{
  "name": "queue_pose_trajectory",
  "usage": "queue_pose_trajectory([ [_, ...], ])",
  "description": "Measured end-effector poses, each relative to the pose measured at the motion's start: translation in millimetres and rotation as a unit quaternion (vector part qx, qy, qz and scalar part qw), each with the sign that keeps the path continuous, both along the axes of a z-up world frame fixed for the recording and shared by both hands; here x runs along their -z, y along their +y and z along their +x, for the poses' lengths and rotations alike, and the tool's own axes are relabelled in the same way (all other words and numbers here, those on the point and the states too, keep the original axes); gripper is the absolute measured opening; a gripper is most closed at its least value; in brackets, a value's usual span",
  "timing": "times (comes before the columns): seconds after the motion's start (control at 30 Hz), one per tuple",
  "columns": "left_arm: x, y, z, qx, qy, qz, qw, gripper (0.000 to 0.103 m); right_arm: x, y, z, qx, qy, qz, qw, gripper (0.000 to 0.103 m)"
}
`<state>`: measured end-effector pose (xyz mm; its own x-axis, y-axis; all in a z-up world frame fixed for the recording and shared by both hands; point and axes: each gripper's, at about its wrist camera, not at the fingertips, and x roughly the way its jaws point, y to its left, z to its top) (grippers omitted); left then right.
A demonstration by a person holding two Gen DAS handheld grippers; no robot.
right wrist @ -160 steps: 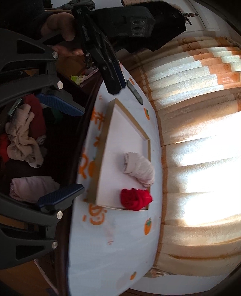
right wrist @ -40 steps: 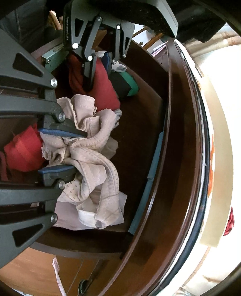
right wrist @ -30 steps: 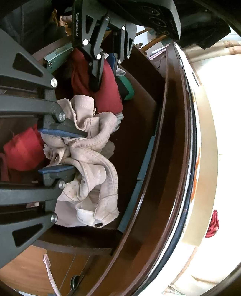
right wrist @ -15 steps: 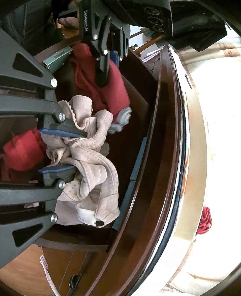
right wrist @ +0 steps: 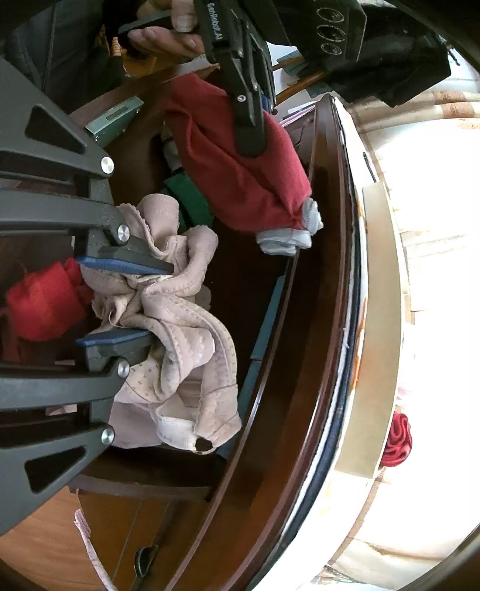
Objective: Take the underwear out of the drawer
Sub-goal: 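Lift both garments out of the drawer with both grippers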
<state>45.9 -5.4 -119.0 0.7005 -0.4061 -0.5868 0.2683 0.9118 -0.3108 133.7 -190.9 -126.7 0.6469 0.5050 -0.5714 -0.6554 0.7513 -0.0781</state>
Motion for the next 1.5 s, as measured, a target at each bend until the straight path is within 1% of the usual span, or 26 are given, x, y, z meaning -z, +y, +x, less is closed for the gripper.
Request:
queue_pose_trajectory([
  [0.23, -2, -3, -3, 0.006, -0.013, 0.005, 0.9999, 0.020, 0, -3, -14, -0.006, -0.038, 0.000, 0.999, 0.029],
  [0.77, -15, -3, -10, -0.008, -0.051, 0.014, 0.9986, 0.020, -1, -15, -33, -0.015, -0.076, 0.023, 0.997, 0.029],
  [1.0, -22, -3, -13, -0.009, -0.067, 0.013, 0.9976, 0.020, -7, -24, -47, -0.017, -0.098, 0.035, 0.994, 0.029],
  [1.3, -33, 0, -19, -0.014, -0.096, 0.004, 0.9953, 0.020, -15, -27, -68, -0.030, -0.134, 0.041, 0.990, 0.029],
  [1.5, -37, 3, -21, -0.020, -0.108, 0.002, 0.9940, 0.020, -22, -32, -81, -0.039, -0.160, 0.051, 0.985, 0.029],
])
